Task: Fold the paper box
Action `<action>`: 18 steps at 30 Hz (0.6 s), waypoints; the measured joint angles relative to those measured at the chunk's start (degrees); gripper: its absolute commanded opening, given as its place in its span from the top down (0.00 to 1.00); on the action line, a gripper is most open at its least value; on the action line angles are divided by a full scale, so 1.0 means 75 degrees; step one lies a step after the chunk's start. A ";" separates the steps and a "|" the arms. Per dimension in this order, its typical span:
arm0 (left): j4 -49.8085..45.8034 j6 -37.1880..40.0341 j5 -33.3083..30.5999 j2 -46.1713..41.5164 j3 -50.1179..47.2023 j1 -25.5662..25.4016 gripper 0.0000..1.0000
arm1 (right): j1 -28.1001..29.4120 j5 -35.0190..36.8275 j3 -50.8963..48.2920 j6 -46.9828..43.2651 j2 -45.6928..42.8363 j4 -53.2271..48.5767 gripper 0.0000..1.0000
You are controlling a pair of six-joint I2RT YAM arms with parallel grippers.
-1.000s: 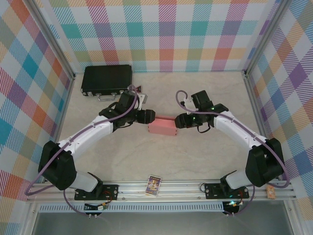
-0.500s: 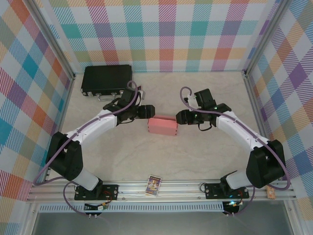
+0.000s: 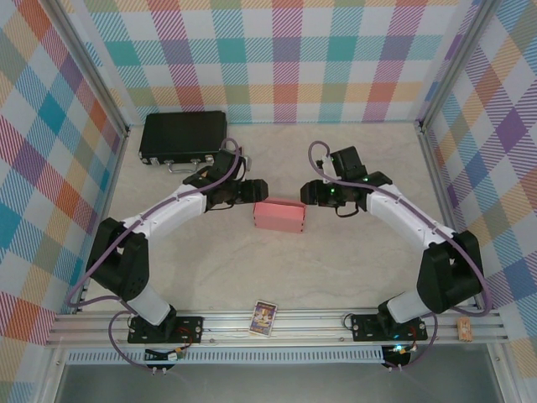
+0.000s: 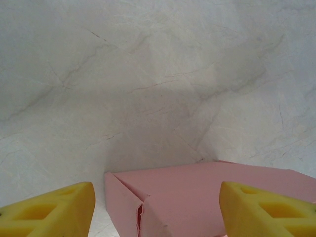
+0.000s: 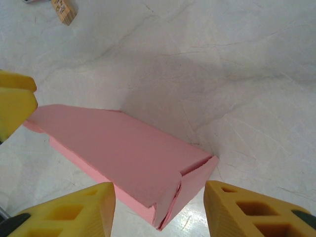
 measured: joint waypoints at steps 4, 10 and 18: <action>-0.0006 -0.0055 0.0047 0.0029 0.0082 0.0000 0.39 | 0.0000 0.0117 0.0064 0.0175 0.0160 0.0070 0.50; -0.0006 -0.0052 0.0117 0.0067 0.0085 0.0003 0.42 | 0.0003 0.0128 0.0128 0.0303 0.0458 0.0090 0.51; -0.0009 -0.0050 0.0297 0.0099 0.0085 0.0006 0.49 | 0.0064 0.0146 0.0213 0.0303 0.0653 0.0076 0.51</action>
